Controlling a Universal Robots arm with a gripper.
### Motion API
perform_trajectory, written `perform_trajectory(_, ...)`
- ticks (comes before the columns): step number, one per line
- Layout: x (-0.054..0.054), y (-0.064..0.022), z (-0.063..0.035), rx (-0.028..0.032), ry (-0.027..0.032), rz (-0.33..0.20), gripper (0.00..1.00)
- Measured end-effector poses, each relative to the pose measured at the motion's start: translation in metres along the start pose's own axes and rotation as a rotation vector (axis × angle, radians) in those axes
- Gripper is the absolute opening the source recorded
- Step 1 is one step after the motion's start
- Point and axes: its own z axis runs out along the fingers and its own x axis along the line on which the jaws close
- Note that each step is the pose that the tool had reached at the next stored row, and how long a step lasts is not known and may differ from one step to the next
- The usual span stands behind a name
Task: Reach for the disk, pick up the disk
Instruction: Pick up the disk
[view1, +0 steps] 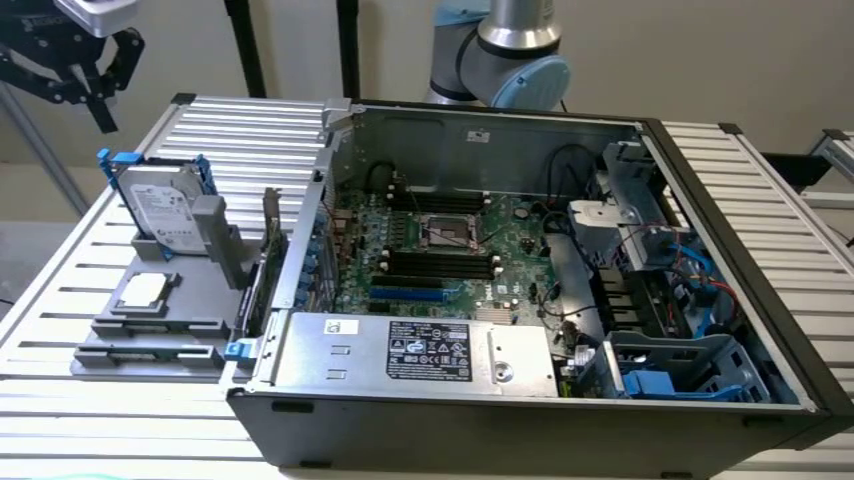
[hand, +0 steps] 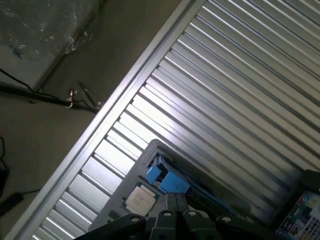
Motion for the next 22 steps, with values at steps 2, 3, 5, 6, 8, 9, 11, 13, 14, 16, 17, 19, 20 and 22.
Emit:
perform_trajectory(2,0.0,0.0,0.0,-0.0002,0.0013,-0.037,0.11)
perform_trajectory(3,0.0,0.0,0.0,-0.0003,0.0018,-0.055,0.11)
perform_trajectory(5,0.0,0.0,0.0,-0.0004,0.0029,-0.092,0.11)
perform_trajectory(6,0.0,0.0,0.0,-0.0005,0.0034,-0.11,0.11)
perform_trajectory(8,0.0,0.0,0.0001,-0.0007,0.0046,-0.146,0.11)
perform_trajectory(9,0.0,-0.0001,0.0001,-0.0008,0.0051,-0.164,0.11)
perform_trajectory(11,0.0,-0.0001,0.0001,-0.0009,0.0062,-0.201,0.11)
perform_trajectory(13,0.0,0.0,0.0002,-0.0011,0.0074,-0.237,0.11)
perform_trajectory(14,0.0,0.0,0.0002,-0.0012,0.008,-0.255,0.11)
perform_trajectory(16,0.0,0.0,0.0003,-0.0014,0.0091,-0.292,0.11)
perform_trajectory(17,0.0,0.0,0.0004,-0.0015,0.0097,-0.311,0.11)
perform_trajectory(19,0.0,-0.0001,0.0006,-0.0016,0.0108,-0.347,0.11)
perform_trajectory(20,0.0,0.0,0.0006,-0.0017,0.0114,-0.364,0.11)
perform_trajectory(22,0.0,0.0,0.0008,-0.0019,0.0125,-0.4,0.11)
